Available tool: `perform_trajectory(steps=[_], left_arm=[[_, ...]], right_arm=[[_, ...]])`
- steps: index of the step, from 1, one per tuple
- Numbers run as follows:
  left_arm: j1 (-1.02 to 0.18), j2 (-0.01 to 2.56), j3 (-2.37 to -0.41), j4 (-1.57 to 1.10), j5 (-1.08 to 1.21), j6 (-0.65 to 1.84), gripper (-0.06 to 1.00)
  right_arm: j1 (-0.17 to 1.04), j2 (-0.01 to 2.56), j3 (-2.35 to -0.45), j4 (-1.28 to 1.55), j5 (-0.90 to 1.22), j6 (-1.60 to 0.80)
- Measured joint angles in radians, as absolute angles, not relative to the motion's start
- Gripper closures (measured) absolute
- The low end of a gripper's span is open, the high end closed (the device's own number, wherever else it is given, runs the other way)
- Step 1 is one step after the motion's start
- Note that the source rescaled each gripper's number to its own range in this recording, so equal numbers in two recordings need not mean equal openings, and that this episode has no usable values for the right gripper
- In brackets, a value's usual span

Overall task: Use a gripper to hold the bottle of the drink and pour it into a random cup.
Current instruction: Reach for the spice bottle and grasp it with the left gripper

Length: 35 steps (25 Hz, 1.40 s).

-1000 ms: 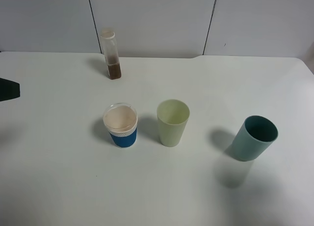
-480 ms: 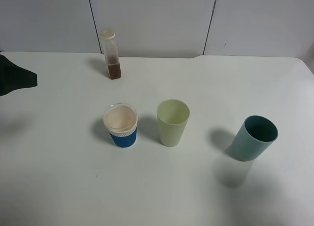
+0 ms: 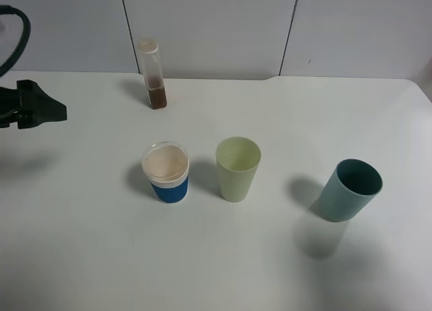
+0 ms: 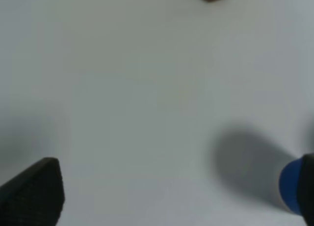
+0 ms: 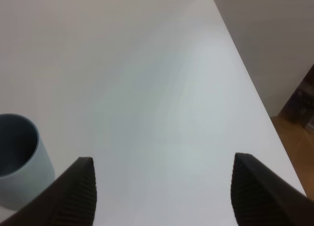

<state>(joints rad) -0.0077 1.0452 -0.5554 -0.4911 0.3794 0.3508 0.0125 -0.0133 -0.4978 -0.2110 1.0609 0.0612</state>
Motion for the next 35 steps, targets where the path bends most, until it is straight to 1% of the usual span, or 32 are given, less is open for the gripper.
perform_trajectory(steps=[7,13,17,22,27,35], left_arm=[[-0.181,1.167,-0.555,-0.495,0.246,0.376,0.02],[-0.274,1.288,-0.594,-0.496,0.157,0.368,0.02],[-0.313,1.365,-0.665,-0.498,0.141,0.367,0.02],[-0.363,1.434,-0.713,-0.499,0.056,0.367,0.02],[-0.401,1.486,-0.717,-0.499,-0.061,0.367,0.02],[-0.408,1.577,-0.717,-0.499,-0.163,0.288,0.02]], right_arm=[[0.013,-0.013,-0.498,-0.211,1.061,0.061],[0.013,-0.013,-0.498,-0.211,1.061,0.061],[0.013,-0.013,-0.498,-0.211,1.061,0.061],[0.013,-0.013,-0.498,-0.211,1.061,0.061],[0.013,-0.013,-0.498,-0.211,1.061,0.061],[0.013,-0.013,-0.498,-0.211,1.061,0.061]])
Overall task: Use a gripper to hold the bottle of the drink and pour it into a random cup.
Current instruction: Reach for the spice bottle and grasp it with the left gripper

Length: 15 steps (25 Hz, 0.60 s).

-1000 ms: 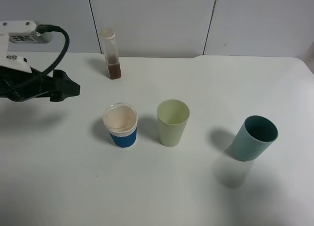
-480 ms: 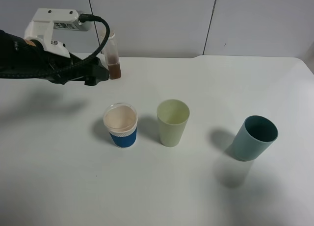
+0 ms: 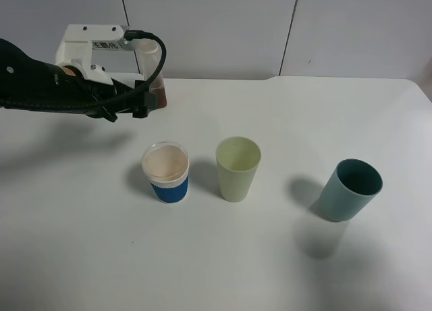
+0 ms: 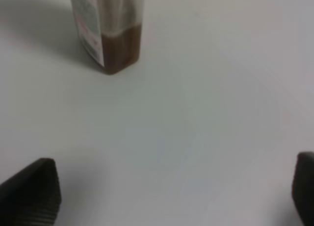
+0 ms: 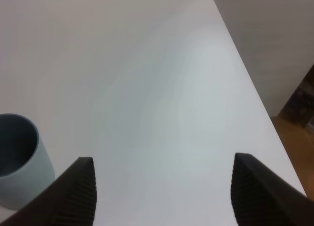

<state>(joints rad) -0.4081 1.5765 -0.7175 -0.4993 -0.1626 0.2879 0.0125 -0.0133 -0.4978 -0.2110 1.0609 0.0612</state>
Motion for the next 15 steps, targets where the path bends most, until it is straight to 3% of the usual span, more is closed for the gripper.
perform_trajectory(steps=[15], left_arm=[[-0.452,1.707,-0.718,-0.499,-0.409,0.244,0.02]], right_arm=[[0.013,-0.013,-0.498,-0.211,1.061,0.061]])
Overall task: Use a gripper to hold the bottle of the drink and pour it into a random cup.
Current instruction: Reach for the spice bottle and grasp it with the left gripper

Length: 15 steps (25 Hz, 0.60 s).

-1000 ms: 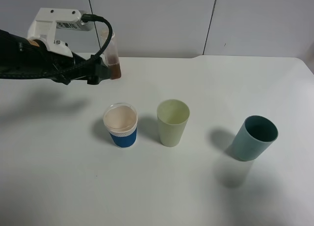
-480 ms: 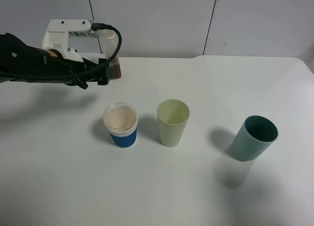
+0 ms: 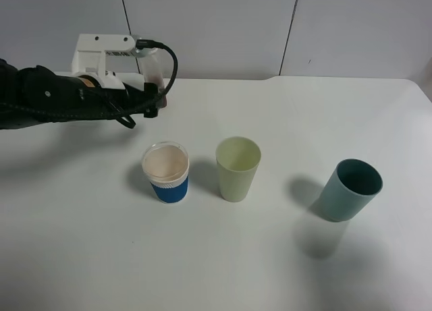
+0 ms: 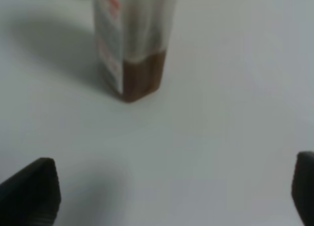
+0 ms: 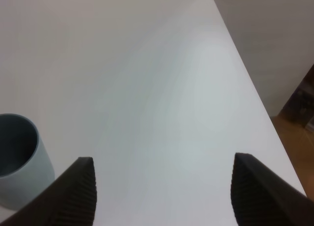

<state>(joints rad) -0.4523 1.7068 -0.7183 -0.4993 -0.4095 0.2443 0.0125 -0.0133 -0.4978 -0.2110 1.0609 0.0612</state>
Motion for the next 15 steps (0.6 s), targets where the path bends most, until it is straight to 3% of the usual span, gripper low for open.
perform_trajectory(steps=[15], left_arm=[[-0.477,1.861,-0.832,-0.501,-0.510,0.241,0.02]], right_arm=[[0.013,-0.013,-0.498,-0.211,1.061,0.061]])
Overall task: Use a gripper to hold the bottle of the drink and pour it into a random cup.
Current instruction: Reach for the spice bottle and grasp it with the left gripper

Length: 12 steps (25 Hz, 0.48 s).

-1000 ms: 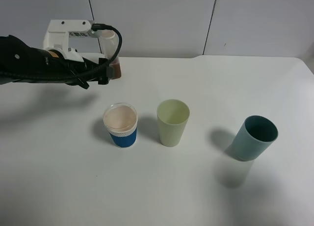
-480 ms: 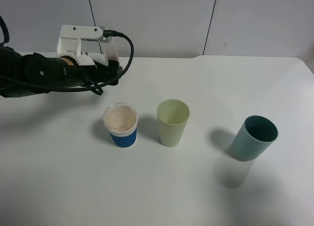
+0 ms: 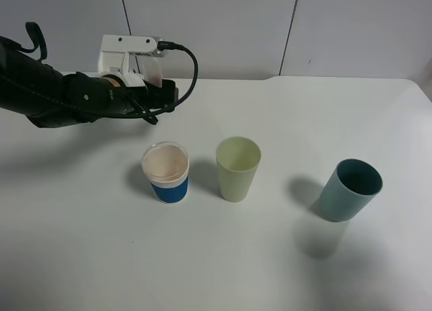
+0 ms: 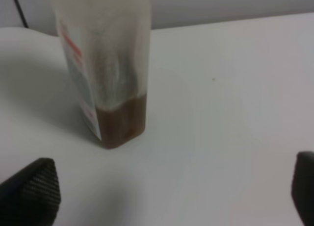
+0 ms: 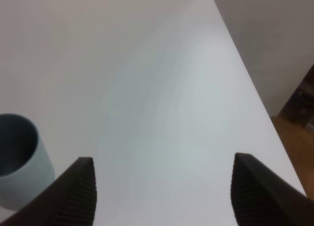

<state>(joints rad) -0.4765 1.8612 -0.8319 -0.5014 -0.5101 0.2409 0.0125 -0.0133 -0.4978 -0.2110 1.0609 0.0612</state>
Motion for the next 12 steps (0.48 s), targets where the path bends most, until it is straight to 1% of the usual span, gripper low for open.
perform_trajectory(steps=[12], left_arm=[[-0.477,1.972,-0.938,-0.550,-0.544,0.240,0.02]], right_arm=[[0.013,-0.013,-0.498,-0.211,1.061,0.061]])
